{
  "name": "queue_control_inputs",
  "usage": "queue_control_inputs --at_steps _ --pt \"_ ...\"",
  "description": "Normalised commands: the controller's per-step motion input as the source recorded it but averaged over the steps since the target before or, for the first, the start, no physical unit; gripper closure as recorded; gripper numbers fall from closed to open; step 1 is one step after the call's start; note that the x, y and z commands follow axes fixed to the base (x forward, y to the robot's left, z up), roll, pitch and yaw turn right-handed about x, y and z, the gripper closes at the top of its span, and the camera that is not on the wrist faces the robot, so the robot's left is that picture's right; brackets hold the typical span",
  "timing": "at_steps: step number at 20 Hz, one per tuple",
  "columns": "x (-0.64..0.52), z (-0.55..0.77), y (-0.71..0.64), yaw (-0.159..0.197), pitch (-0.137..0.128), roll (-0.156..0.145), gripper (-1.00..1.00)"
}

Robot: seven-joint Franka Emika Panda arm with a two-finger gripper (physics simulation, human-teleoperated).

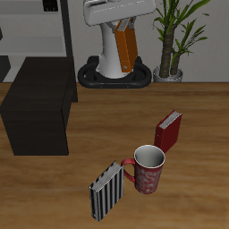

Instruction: Place the orange book upright on top of the shelf

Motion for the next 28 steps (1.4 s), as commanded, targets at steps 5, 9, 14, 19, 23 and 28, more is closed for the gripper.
queue_control_inputs --at_steps 5,9,14,19,23,28 --pt "-0.04 0.13 -0.49 0.018 0.007 -0.030 1.00" --pt "-0.06 0.09 -0.34 0.077 -0.016 0.019 1.00" --pt "-0.01 0.14 -0.55 -0.029 -0.031 -0.083 1.00" --pt "0.03 0.05 -0.33 0.005 0.023 -0.001 1.00" --pt "0.02 0.01 -0.37 0.000 0.018 -0.014 1.00" --pt "0.02 -0.03 -0.37 0.050 0.057 0.052 1.00"
